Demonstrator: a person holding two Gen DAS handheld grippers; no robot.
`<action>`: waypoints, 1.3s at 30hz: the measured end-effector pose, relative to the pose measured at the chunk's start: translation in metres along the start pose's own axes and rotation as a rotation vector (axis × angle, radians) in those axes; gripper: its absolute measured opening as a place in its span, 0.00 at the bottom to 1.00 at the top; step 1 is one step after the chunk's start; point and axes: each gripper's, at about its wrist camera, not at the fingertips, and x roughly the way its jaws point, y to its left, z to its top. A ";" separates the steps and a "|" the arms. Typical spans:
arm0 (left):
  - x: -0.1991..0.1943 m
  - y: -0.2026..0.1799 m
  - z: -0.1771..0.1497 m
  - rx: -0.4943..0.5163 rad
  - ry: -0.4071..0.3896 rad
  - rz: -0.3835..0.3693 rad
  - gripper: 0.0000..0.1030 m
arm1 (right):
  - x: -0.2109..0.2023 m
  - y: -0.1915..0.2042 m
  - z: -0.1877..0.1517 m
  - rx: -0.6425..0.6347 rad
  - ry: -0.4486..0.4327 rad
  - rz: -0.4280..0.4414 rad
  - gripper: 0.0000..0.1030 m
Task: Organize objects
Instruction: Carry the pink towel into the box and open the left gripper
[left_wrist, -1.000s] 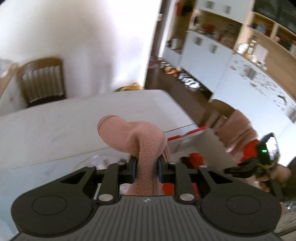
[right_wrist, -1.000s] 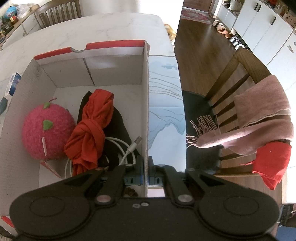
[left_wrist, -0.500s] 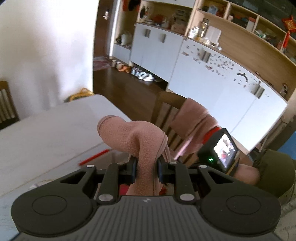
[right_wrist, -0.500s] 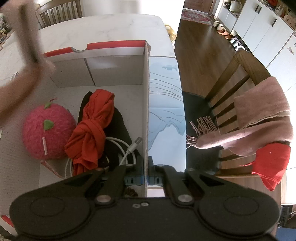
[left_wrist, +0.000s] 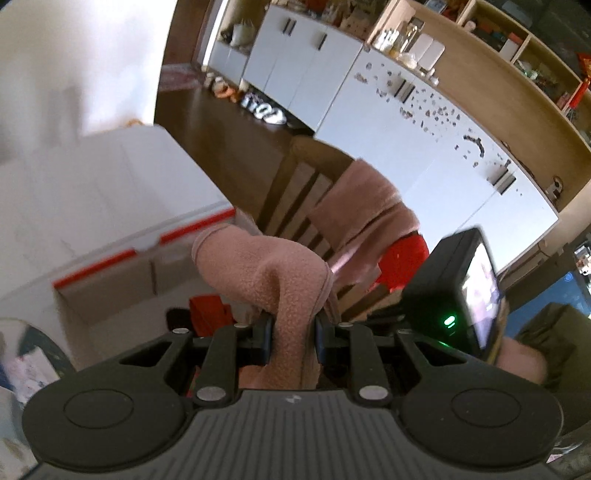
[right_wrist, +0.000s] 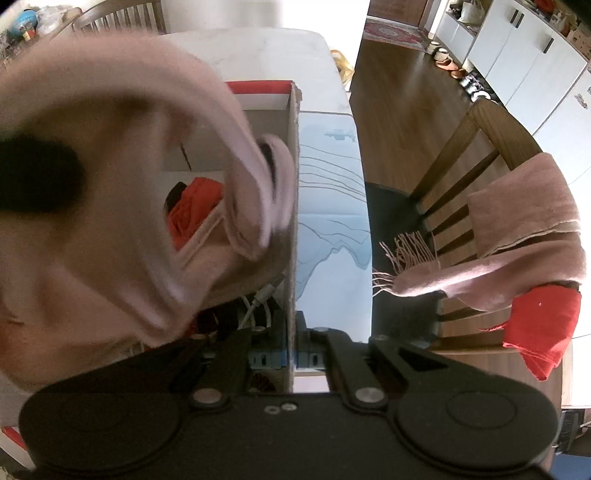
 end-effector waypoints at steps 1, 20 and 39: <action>0.003 0.000 -0.002 0.008 0.007 0.000 0.20 | 0.000 0.000 0.000 -0.001 0.000 0.000 0.02; 0.062 0.016 -0.036 -0.006 0.168 0.024 0.20 | 0.001 -0.003 -0.001 0.006 0.004 0.015 0.01; 0.019 0.012 -0.055 0.008 0.087 -0.041 0.64 | 0.004 -0.006 -0.003 0.009 0.004 0.024 0.01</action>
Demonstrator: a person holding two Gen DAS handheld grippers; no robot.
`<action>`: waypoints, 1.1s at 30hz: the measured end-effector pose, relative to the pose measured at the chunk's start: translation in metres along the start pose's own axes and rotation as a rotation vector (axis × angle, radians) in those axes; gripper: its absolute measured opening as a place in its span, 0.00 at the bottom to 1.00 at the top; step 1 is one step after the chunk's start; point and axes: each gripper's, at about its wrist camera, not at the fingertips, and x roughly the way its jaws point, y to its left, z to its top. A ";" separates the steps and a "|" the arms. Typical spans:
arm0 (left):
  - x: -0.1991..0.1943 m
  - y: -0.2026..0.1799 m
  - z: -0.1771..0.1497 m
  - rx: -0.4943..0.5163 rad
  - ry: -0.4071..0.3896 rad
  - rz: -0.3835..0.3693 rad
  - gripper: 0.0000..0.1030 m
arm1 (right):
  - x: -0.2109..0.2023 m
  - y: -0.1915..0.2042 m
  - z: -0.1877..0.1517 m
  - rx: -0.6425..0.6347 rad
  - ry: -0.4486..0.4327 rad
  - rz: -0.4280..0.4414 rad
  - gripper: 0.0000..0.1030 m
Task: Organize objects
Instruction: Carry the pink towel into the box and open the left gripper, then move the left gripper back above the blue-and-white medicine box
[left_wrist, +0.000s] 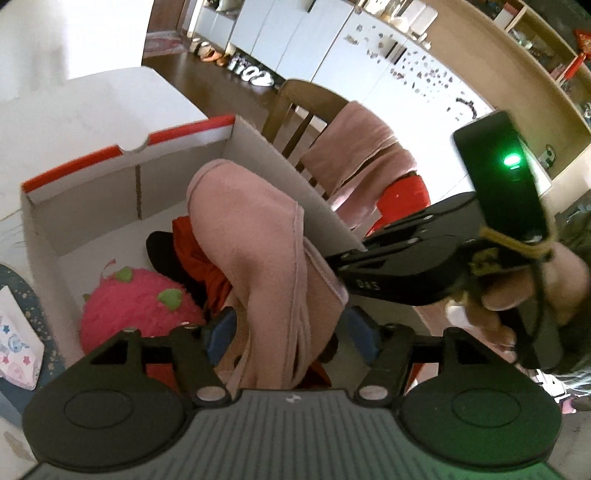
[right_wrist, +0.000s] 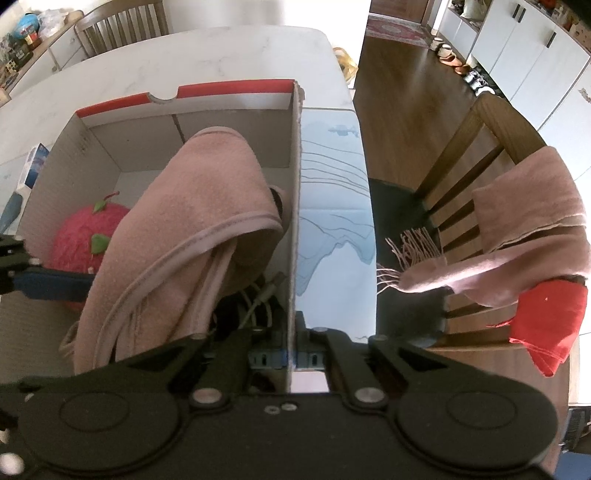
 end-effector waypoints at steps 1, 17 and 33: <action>-0.005 -0.001 -0.001 0.001 -0.011 0.001 0.64 | 0.000 0.000 0.000 -0.001 0.000 -0.001 0.01; -0.086 0.018 -0.005 -0.049 -0.206 0.163 0.81 | -0.004 0.003 0.000 0.009 -0.004 -0.007 0.01; -0.120 0.114 -0.021 -0.215 -0.248 0.503 1.00 | -0.006 0.001 0.001 0.013 -0.004 -0.010 0.01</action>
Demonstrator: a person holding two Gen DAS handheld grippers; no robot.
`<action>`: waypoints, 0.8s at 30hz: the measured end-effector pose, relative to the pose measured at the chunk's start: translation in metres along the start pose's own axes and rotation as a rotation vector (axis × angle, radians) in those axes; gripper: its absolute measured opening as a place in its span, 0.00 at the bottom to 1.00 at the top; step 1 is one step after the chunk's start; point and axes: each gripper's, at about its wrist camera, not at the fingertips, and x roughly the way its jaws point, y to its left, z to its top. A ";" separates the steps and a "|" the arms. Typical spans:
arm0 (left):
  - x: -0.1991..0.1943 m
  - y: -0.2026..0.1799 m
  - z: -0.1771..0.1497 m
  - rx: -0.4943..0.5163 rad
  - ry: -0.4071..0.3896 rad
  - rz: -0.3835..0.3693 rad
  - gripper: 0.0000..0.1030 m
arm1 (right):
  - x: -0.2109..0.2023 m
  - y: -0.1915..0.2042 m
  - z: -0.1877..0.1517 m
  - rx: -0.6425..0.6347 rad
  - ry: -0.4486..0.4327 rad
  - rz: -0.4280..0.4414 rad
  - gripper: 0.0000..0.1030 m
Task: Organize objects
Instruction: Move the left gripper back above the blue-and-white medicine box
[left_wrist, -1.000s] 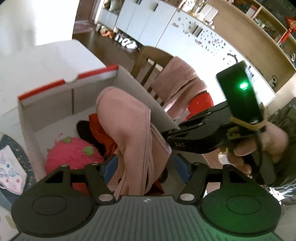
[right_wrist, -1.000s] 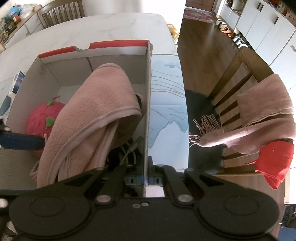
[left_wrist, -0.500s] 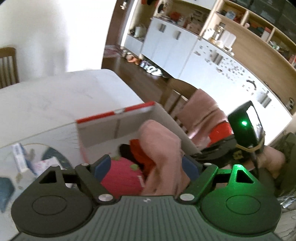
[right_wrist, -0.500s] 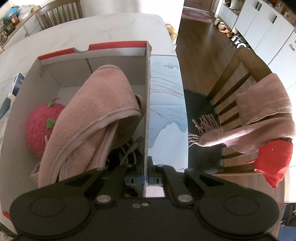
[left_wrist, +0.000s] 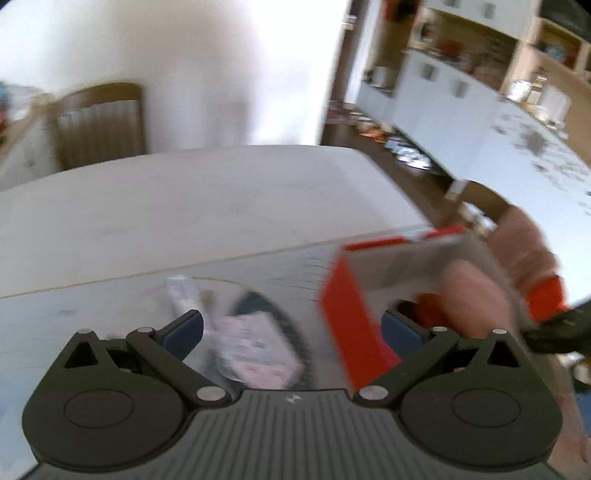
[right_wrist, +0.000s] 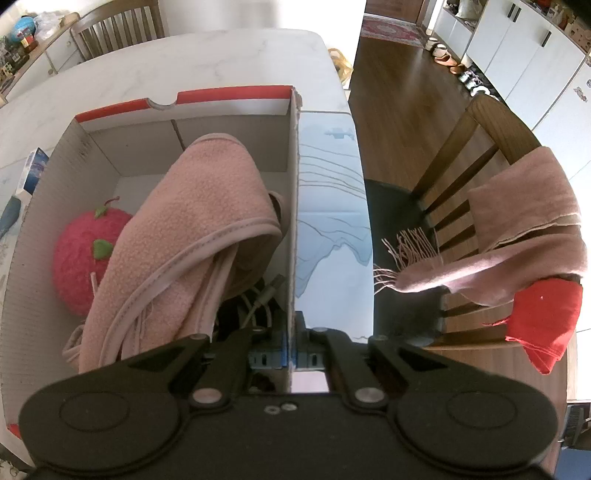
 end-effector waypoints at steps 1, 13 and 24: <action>0.003 0.006 0.002 -0.008 -0.004 0.025 1.00 | 0.000 0.000 0.000 0.001 0.000 0.000 0.01; 0.072 0.057 0.014 -0.081 0.113 0.173 1.00 | 0.000 0.001 0.000 0.007 0.003 -0.008 0.02; 0.116 0.073 0.012 -0.115 0.180 0.270 1.00 | 0.000 0.001 0.000 0.019 0.007 -0.016 0.02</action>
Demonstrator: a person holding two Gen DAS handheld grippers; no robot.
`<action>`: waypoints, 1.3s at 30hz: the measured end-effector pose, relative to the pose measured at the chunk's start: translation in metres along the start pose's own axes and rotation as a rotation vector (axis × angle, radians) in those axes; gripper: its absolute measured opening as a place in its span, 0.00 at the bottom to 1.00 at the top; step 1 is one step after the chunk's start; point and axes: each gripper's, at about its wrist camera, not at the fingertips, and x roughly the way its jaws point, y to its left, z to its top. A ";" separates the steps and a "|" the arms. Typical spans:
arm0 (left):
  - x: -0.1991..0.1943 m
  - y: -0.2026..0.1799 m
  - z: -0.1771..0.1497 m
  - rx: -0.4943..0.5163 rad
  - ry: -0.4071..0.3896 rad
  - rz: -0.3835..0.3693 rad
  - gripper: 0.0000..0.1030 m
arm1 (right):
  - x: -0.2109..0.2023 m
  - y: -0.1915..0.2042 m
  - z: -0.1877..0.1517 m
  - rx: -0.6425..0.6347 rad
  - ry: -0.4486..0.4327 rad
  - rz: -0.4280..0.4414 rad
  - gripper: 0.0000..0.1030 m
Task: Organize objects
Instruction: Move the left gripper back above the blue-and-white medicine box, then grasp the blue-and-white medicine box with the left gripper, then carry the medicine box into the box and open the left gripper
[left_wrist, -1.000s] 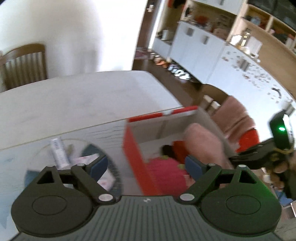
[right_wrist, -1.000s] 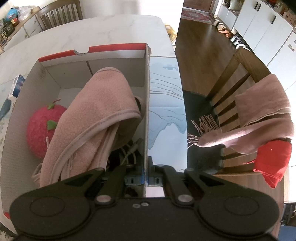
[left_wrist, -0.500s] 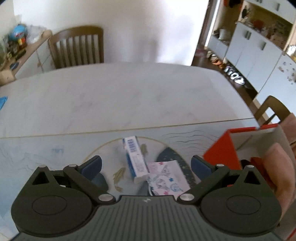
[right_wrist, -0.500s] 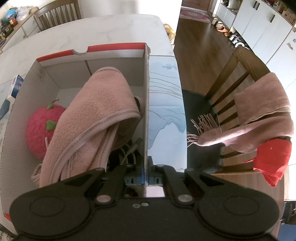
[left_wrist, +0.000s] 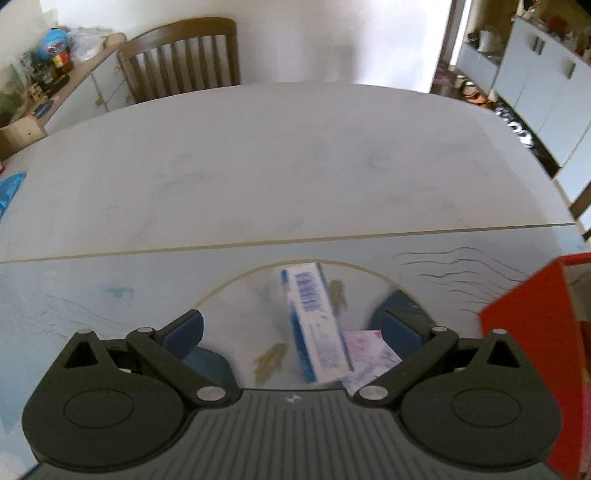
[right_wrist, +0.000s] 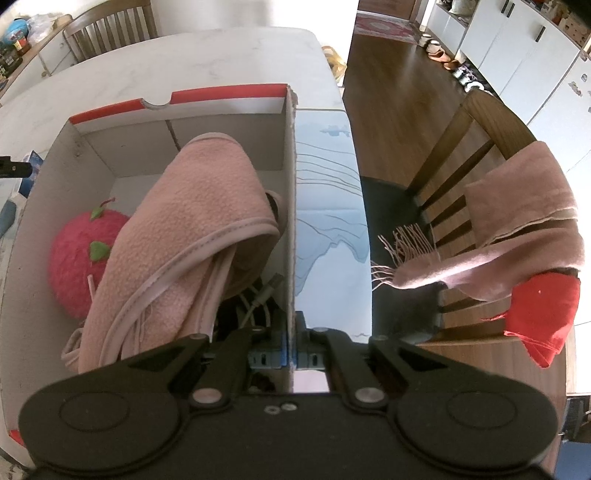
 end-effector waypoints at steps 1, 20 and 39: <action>0.003 0.001 0.001 -0.007 0.006 0.007 1.00 | 0.000 0.000 0.000 0.000 0.001 -0.001 0.02; 0.025 0.006 -0.008 -0.037 0.083 -0.078 0.31 | 0.000 0.001 0.001 0.007 0.003 -0.009 0.02; -0.056 0.015 -0.024 0.015 0.018 -0.204 0.25 | -0.001 0.001 -0.001 -0.010 -0.007 -0.004 0.02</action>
